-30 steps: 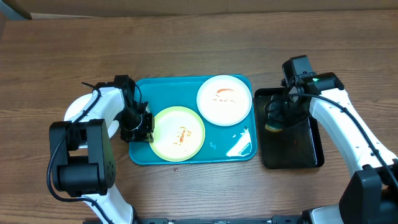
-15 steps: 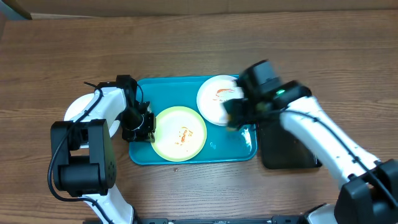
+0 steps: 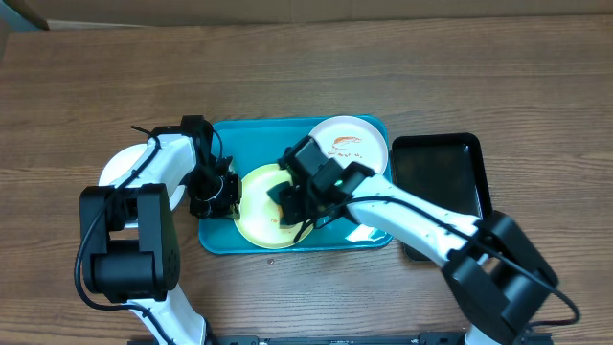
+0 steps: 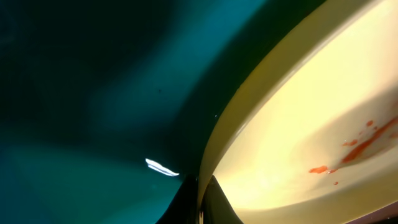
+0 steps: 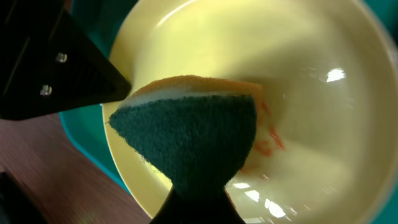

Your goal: Clean dirty plates on tray and stack at the side

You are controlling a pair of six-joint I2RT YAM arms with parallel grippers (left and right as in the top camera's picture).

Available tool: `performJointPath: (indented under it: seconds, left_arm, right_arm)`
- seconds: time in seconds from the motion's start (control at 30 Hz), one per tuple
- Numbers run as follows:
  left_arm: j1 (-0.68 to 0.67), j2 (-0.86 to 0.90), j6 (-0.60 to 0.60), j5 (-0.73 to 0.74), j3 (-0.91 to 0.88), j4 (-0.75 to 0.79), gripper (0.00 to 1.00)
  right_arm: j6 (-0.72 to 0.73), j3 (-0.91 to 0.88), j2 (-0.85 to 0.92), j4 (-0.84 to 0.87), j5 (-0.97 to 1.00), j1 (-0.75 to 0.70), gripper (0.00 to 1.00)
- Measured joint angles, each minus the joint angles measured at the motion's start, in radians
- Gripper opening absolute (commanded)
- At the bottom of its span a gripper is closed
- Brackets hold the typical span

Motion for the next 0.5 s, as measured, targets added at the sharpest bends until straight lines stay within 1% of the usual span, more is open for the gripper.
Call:
performJointPath:
  seconds: [0.2,0.5]
  left_arm:
    - [-0.001,0.0,0.0,0.0,0.0,0.0,0.04]
    - [-0.001,0.0,0.0,0.003,0.0,0.0,0.04]
  right_arm:
    - [0.011,0.0,0.032,0.088,0.009,0.061,0.04]
    - [0.018,0.0,0.13,0.095,0.021,0.077,0.04]
